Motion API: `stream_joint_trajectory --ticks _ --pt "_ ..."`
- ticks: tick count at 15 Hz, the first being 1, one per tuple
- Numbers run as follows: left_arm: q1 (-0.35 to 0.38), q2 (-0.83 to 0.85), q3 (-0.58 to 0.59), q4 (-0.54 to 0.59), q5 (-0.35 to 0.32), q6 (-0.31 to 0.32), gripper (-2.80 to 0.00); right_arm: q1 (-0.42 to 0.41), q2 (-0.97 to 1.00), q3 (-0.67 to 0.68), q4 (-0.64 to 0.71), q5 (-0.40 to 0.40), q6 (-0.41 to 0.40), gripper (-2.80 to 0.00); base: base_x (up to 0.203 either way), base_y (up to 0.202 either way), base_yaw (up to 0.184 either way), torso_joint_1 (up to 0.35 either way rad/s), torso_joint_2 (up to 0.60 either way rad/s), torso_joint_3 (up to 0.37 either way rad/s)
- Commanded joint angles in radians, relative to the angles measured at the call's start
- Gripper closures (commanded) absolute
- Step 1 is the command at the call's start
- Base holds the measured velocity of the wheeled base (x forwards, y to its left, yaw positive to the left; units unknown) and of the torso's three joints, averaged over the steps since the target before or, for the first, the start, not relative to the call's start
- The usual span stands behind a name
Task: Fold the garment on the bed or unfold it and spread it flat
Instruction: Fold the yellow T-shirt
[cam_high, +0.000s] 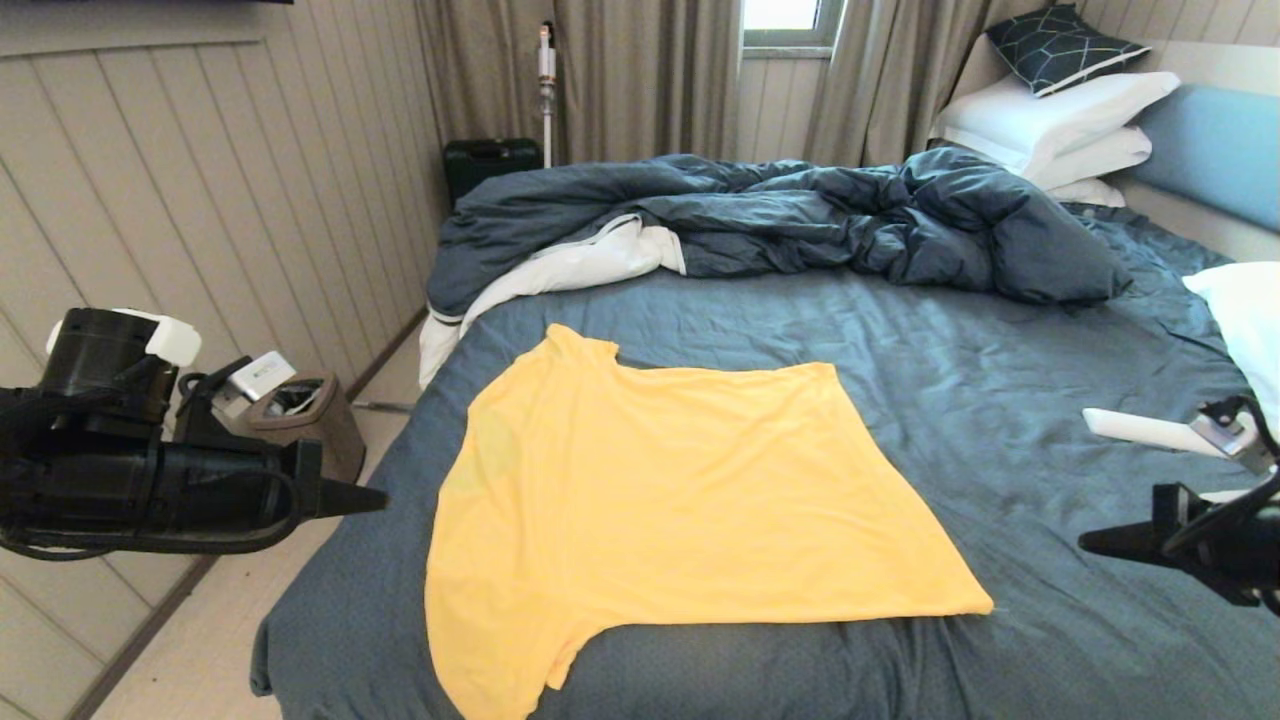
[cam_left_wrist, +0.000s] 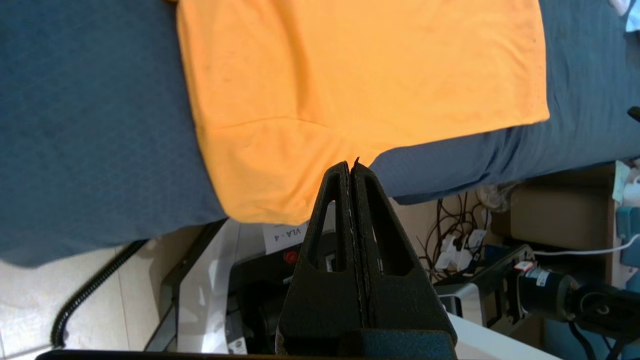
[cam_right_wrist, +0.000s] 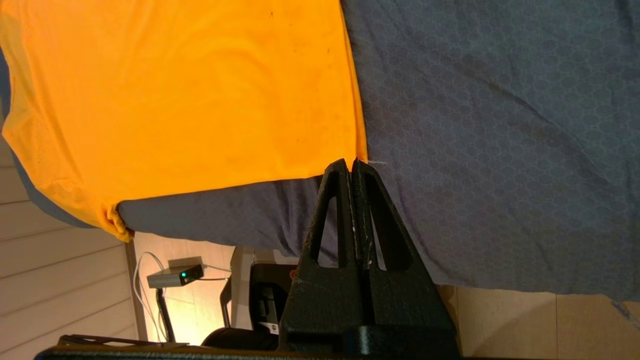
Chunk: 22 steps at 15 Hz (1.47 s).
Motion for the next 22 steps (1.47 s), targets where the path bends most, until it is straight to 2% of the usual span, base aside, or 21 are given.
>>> stream_joint_trajectory --ticks 1,5,6,7,11,14,19,22 --pt "-0.007 0.006 -0.001 -0.002 -0.003 -0.002 0.00 0.001 0.004 0.002 0.001 0.005 0.001 0.00 0.000 0.000 0.000 0.000 0.00 0.000" --pt "-0.014 0.009 0.000 -0.010 -0.003 -0.008 0.00 -0.002 0.004 0.004 0.000 0.004 0.002 0.00 0.000 0.000 0.000 0.000 0.00 0.000" --pt "-0.014 0.007 0.003 -0.010 -0.003 -0.008 0.00 -0.002 0.004 0.006 0.000 0.004 0.001 -2.80 0.000 0.000 0.000 0.000 0.00 0.000" --pt "-0.017 0.004 0.005 -0.010 -0.003 -0.008 -2.80 -0.002 0.005 0.006 0.000 0.004 0.001 -2.80 0.000 0.000 0.000 0.000 0.00 0.000" --pt "-0.023 0.005 0.000 -0.027 -0.004 -0.010 -2.80 0.000 -0.003 0.012 -0.002 0.007 0.001 -2.80 0.000 0.000 0.000 0.000 0.00 0.000" --pt "-0.069 0.048 -0.005 -0.070 -0.003 -0.016 -2.80 0.007 0.002 0.014 -0.002 0.015 -0.010 -2.80 0.000 0.000 0.000 0.000 0.00 0.000" --pt "-0.135 0.161 -0.032 -0.146 -0.006 -0.076 -2.80 0.018 0.004 0.002 -0.002 0.022 -0.009 -2.80 0.000 0.000 0.000 0.000 0.00 0.000" --pt "-0.167 0.204 -0.020 -0.154 0.002 -0.076 -2.80 0.018 0.009 -0.012 -0.003 0.022 -0.007 -2.80 0.000 0.000 0.000 0.000 0.00 0.000"
